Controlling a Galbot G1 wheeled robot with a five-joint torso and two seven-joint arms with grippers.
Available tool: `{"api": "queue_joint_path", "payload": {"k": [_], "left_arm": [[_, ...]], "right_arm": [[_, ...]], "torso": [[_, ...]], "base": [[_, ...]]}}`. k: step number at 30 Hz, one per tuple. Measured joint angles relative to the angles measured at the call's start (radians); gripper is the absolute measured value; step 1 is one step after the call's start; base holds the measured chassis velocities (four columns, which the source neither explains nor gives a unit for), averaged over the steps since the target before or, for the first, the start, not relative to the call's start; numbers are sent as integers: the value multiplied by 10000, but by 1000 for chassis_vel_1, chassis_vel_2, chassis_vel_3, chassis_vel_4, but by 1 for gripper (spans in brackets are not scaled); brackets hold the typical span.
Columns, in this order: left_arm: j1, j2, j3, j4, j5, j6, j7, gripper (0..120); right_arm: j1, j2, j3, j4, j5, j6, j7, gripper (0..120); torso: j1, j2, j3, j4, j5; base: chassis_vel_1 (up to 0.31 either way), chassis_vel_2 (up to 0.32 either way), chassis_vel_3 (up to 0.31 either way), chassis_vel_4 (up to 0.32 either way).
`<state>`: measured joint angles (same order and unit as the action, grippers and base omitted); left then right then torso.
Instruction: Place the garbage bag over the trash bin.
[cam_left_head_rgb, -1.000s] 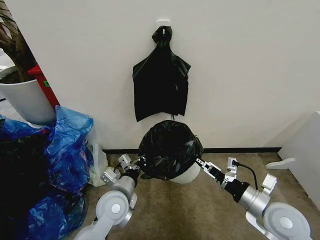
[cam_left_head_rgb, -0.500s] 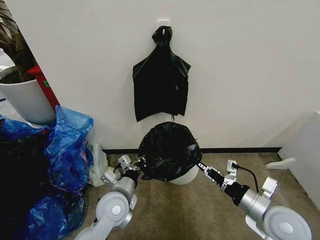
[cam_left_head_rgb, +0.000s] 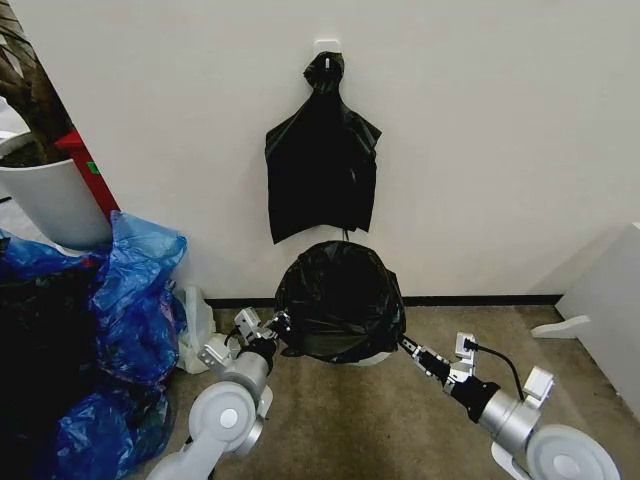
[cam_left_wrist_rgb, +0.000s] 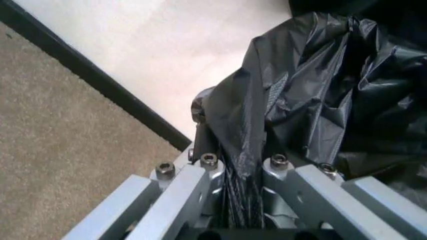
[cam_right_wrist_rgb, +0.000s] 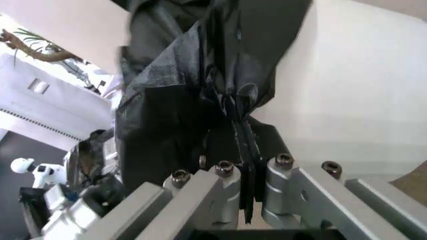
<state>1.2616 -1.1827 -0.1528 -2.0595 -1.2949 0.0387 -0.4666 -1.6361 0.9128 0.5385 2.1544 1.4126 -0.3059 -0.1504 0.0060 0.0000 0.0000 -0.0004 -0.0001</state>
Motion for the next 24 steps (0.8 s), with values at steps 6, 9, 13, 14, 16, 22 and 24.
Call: {"api": "queue_joint_path", "payload": {"k": [6,9,13,14,16,22,24], "left_arm": [[-1,-22,58,-236,-253,92,-33,4],[17,-9,56,-331,-345,121,-59,4],[-15,13,21,-397,-518,137,-212,4],[-48,16,4,-395,-540,137,-274,4],[-77,8,3,-384,-550,132,-314,4],[-317,-101,-51,-157,-771,38,-754,4],[-331,-111,-57,-149,-791,31,-765,4]], "right_arm": [[784,145,-368,-1089,-910,19,-424,0],[898,205,-437,-1396,-1259,65,-614,0],[624,234,-362,-1468,-2087,192,-962,0],[456,214,-286,-1443,-2341,249,-1069,2],[340,198,-233,-1399,-2527,295,-1140,5],[-1138,152,323,-1087,-4949,1533,-2184,32],[-1242,163,362,-1095,-5133,1656,-2269,32]], "torso": [[0,0,2,3,3],[1,0,2,3,2],[1,-1,2,4,2],[0,-1,2,3,3],[0,0,2,1,2],[0,0,1,1,0],[0,0,1,1,-1]], "base": [[0,0,0,0],[0,0,0,0],[0,0,0,0],[0,0,0,0],[0,0,0,0],[0,0,0,0],[0,0,0,0]]}}
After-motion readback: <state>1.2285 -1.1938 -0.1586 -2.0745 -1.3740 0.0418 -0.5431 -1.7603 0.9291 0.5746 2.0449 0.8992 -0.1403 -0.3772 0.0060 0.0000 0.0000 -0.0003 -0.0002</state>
